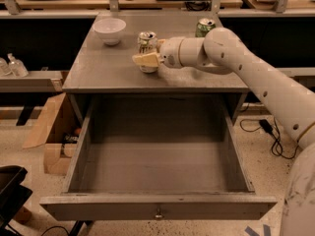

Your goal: Place 7up can into top drawer

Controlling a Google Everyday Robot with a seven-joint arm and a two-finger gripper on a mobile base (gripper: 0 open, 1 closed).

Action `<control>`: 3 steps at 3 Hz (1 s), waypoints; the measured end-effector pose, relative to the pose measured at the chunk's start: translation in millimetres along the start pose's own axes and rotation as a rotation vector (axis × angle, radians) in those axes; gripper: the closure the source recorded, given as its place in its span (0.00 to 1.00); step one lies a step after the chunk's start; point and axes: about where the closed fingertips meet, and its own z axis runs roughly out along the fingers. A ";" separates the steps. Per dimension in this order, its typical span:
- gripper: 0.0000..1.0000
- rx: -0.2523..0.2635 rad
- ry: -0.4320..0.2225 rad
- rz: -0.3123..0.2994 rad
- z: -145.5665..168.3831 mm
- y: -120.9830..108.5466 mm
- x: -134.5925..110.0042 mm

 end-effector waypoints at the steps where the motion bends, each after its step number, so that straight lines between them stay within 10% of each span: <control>1: 0.88 -0.004 0.000 0.000 2.2 1.7 0.0; 3: 1.00 -0.070 -0.034 -0.008 -38.6 76.8 -38.5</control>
Offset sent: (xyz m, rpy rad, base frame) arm -0.0818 0.0144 0.0452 -0.0012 -0.0095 0.0938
